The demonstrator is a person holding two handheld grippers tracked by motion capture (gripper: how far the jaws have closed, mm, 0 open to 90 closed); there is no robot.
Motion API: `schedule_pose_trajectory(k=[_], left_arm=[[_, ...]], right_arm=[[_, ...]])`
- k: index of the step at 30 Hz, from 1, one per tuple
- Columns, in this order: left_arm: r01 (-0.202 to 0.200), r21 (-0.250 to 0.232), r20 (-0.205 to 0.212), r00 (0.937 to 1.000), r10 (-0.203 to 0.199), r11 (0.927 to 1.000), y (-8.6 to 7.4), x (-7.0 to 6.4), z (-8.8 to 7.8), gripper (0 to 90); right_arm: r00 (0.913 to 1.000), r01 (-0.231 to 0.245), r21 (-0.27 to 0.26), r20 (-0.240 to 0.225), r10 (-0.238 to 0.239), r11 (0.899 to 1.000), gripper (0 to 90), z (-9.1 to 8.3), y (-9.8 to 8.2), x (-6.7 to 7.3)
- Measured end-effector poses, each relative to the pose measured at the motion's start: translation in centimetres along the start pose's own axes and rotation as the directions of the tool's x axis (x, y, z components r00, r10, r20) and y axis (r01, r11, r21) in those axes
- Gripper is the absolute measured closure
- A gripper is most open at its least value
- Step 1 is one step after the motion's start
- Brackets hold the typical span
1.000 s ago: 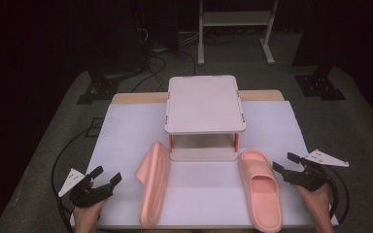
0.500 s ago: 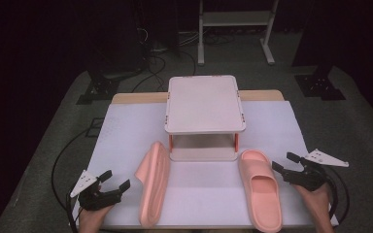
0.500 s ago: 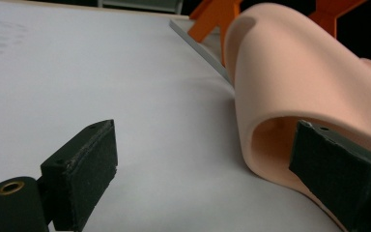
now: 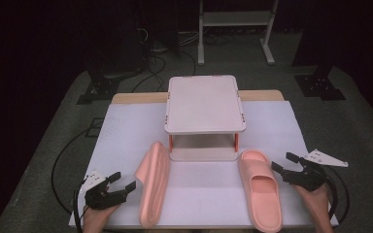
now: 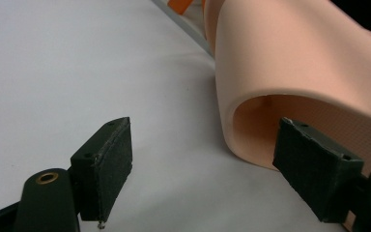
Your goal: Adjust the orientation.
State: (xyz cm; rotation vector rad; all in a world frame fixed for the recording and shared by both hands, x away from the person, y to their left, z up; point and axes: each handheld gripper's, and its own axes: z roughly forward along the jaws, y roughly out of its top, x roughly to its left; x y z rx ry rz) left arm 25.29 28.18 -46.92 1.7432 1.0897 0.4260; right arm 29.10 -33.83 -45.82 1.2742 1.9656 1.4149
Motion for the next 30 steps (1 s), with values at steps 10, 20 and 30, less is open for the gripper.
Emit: schedule_pose_trajectory(k=[10, 20, 30], left_arm=[[-0.031, 0.069, 0.000, 0.9995, 0.031, 0.9971, 0.4, -0.8, 1.7, 27.0], [-0.034, 0.068, 0.006, 0.9994, 0.034, 0.9971, 0.6, -1.0, 2.4, 38.9], [-0.044, 0.064, 0.028, 0.9987, 0.042, 0.9970, 1.0, -1.0, 3.1, 45.9]], right_arm=[[1.0000, 0.004, -0.006, -0.002, -0.004, 1.000, 20.2, 0.0, 0.0, -0.1], [1.0000, -0.004, -0.008, -0.004, 0.004, 1.000, 20.2, -0.1, 0.0, 0.0], [1.0000, 0.003, -0.007, -0.003, -0.003, 1.000, 19.9, -0.1, 0.0, 0.0]])
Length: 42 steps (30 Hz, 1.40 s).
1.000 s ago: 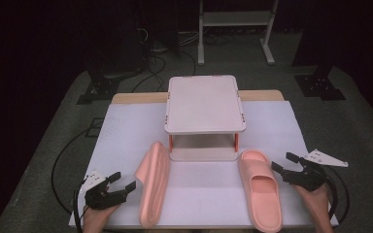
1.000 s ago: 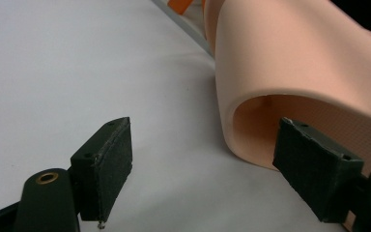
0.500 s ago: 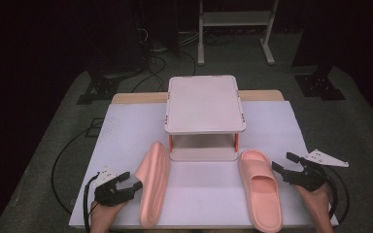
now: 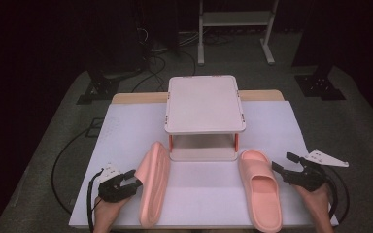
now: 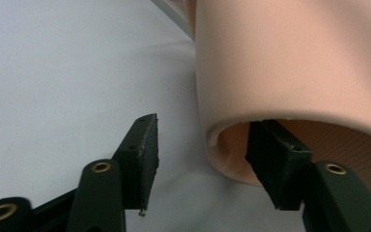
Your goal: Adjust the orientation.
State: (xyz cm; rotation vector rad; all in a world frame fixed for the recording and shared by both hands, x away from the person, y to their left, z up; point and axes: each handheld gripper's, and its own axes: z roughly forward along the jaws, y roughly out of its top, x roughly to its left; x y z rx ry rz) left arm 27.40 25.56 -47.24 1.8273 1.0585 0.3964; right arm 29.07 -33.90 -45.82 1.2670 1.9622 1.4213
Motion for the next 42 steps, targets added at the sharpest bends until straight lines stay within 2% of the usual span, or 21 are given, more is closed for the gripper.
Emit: schedule_pose_trajectory(k=[21, 42], left_arm=[[0.015, -0.042, 0.038, 0.9992, -0.014, 0.9990, 0.5, -0.4, 0.2, 49.3], [-0.008, -0.077, 0.076, 0.9970, 0.013, 0.9970, 1.0, -1.7, 0.4, 49.7]], right_arm=[[1.0000, -0.003, 0.013, -0.004, 0.003, 1.000, 19.5, 0.2, -0.1, 0.2], [1.0000, -0.002, 0.003, -0.003, 0.002, 1.000, 19.5, 0.1, -0.1, 0.1]])
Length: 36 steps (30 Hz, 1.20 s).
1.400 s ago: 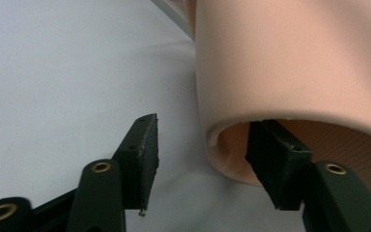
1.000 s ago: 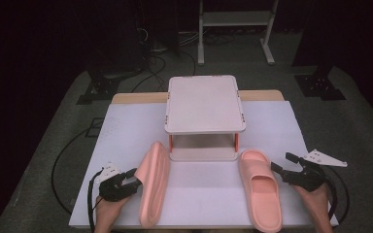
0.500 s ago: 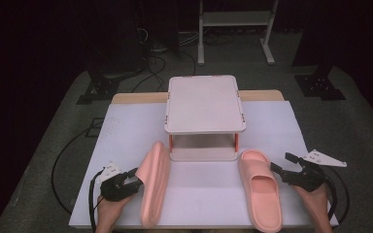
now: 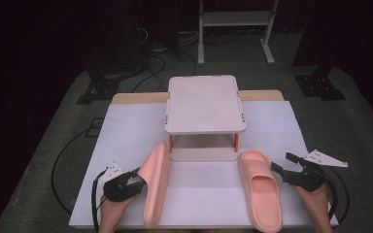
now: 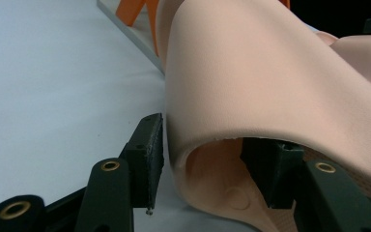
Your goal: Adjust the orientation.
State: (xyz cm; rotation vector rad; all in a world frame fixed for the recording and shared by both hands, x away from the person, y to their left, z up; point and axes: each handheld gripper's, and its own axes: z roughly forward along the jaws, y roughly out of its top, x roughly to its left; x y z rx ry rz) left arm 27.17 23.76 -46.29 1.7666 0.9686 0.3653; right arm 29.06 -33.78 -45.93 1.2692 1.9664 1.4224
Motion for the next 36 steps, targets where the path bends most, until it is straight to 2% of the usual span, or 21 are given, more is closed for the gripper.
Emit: schedule_pose_trajectory(k=[19, 26, 28, 29, 30, 32, 36], left_arm=[[-0.031, -0.047, 0.031, 0.9990, 0.032, 0.9984, 0.4, -1.2, 0.3, 49.7], [-0.032, -0.023, 0.032, 0.9990, 0.032, 0.9992, 0.3, -1.3, 0.7, 49.0], [-0.022, -0.016, 0.048, 0.9986, 0.022, 0.9996, 0.3, -1.4, 1.0, 46.7], [-0.036, -0.009, 0.032, 0.9988, 0.036, 0.9993, 0.3, -1.6, 1.1, 47.3], [-0.044, 0.002, 0.032, 0.9985, 0.044, 0.9990, 0.3, -1.7, 1.3, 47.3], [-0.031, 0.005, 0.048, 0.9984, 0.031, 0.9995, 0.2, -1.9, 1.6, 45.9], [-0.046, 0.018, 0.058, 0.9973, 0.045, 0.9988, 0.2, -2.4, 2.1, 44.5]], right_arm=[[1.0000, -0.001, -0.006, 0.000, 0.001, 1.000, 19.6, -0.1, 0.0, 0.0], [1.0000, -0.001, -0.009, 0.000, 0.001, 1.000, 19.6, -0.1, 0.0, 0.0], [1.0000, -0.002, -0.008, -0.001, 0.002, 1.000, 19.7, -0.2, 0.0, 0.0], [1.0000, 0.001, -0.011, 0.000, -0.001, 1.000, 19.6, -0.2, 0.0, -0.1], [1.0000, 0.001, -0.010, 0.000, -0.001, 1.000, 19.6, -0.2, 0.0, -0.1], [1.0000, -0.001, -0.013, -0.002, 0.001, 1.000, 19.6, -0.2, 0.0, -0.1], [1.0000, -0.004, -0.014, -0.004, 0.004, 1.000, 19.7, -0.3, 0.0, -0.1]])
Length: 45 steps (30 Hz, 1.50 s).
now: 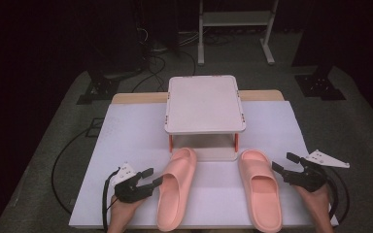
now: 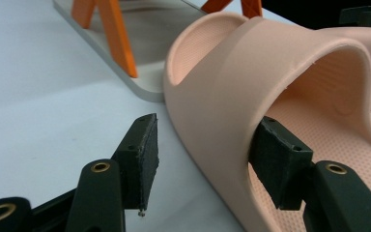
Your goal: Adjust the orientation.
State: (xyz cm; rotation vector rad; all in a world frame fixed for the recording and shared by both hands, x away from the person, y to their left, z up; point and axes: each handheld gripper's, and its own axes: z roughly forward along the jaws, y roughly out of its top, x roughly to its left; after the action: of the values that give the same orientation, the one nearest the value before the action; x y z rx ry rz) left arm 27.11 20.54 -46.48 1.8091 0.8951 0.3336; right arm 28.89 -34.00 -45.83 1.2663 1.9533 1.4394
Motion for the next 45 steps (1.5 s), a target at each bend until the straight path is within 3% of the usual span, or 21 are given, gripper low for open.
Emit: schedule_pose_trajectory(k=[10, 15, 23, 30, 36, 45], left_arm=[[-0.018, 0.015, 0.004, 0.9998, 0.018, 0.9997, 0.2, -1.6, 1.4, 37.0], [-0.058, 0.043, -0.015, 0.9982, 0.058, 0.9974, 0.3, -2.3, 1.9, 36.4], [-0.079, 0.055, -0.019, 0.9966, 0.081, 0.9953, 0.2, -2.6, 2.2, 39.6], [-0.100, 0.068, -0.024, 0.9945, 0.102, 0.9927, 0.1, -2.8, 2.4, 45.9], [-0.107, 0.065, -0.025, 0.9938, 0.109, 0.9921, 0.1, -2.8, 2.4, 50.1], [-0.129, 0.059, -0.013, 0.9914, 0.130, 0.9899, 0.2, -3.0, 2.4, 56.9]], right_arm=[[0.9995, -0.018, -0.028, -0.025, 0.017, 0.999, 20.1, -0.9, -0.2, 0.2], [0.9988, -0.034, -0.050, -0.038, 0.032, 0.998, 20.3, -1.5, -0.2, 0.4], [0.9971, -0.035, -0.059, -0.070, 0.030, 0.998, 20.3, -2.1, -0.6, 1.5], [0.9977, 0.006, -0.020, -0.067, -0.007, 1.000, 20.3, -2.3, -1.4, 2.8], [0.9973, 0.008, 0.014, -0.073, -0.007, 1.000, 20.5, -2.2, -2.1, 3.4], [0.9977, 0.043, 0.083, -0.056, -0.039, 0.996, 22.0, -1.1, -2.7, 4.1]])
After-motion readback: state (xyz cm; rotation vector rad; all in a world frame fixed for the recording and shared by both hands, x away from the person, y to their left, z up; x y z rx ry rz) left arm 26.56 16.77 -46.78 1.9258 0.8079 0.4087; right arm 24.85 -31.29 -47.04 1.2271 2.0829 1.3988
